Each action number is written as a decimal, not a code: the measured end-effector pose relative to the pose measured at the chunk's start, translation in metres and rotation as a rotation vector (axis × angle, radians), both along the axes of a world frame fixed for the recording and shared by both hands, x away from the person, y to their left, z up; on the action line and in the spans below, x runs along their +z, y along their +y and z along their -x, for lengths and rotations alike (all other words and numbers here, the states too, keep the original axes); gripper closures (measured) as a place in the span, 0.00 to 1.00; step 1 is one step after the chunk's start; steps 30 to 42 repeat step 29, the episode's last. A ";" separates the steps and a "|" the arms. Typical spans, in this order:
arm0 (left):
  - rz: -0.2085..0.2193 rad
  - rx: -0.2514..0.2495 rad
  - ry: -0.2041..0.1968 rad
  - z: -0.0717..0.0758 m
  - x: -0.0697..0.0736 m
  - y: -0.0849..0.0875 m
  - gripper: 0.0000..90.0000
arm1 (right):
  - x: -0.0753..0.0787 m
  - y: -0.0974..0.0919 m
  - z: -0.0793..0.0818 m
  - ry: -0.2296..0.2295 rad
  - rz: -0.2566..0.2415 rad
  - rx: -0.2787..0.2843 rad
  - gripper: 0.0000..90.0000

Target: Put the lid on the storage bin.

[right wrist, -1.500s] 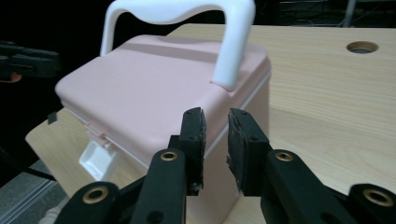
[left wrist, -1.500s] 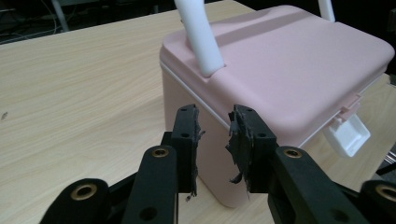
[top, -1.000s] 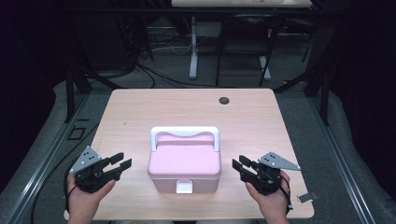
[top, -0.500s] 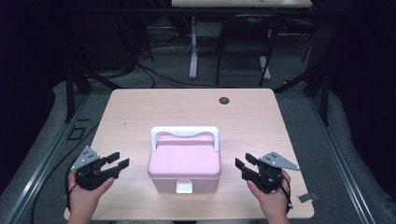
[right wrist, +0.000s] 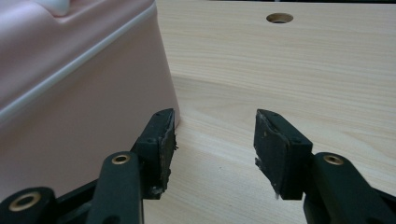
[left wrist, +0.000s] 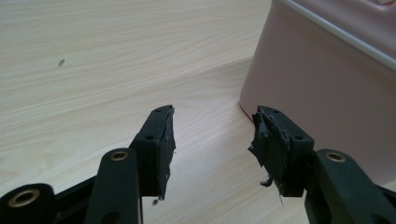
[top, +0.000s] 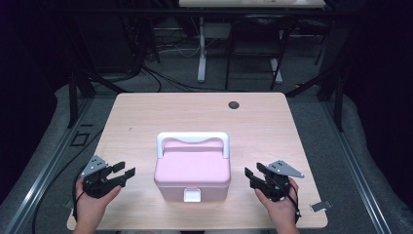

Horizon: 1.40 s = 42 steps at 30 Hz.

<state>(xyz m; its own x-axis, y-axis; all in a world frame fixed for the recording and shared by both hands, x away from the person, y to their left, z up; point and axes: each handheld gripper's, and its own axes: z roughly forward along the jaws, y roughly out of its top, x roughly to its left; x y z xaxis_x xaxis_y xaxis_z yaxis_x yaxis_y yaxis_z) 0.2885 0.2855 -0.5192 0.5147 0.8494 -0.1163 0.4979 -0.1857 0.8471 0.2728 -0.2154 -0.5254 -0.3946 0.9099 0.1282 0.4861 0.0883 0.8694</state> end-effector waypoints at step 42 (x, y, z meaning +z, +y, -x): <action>0.084 0.024 0.046 -0.010 -0.024 -0.005 0.51 | -0.034 -0.007 -0.014 0.074 -0.030 -0.019 0.51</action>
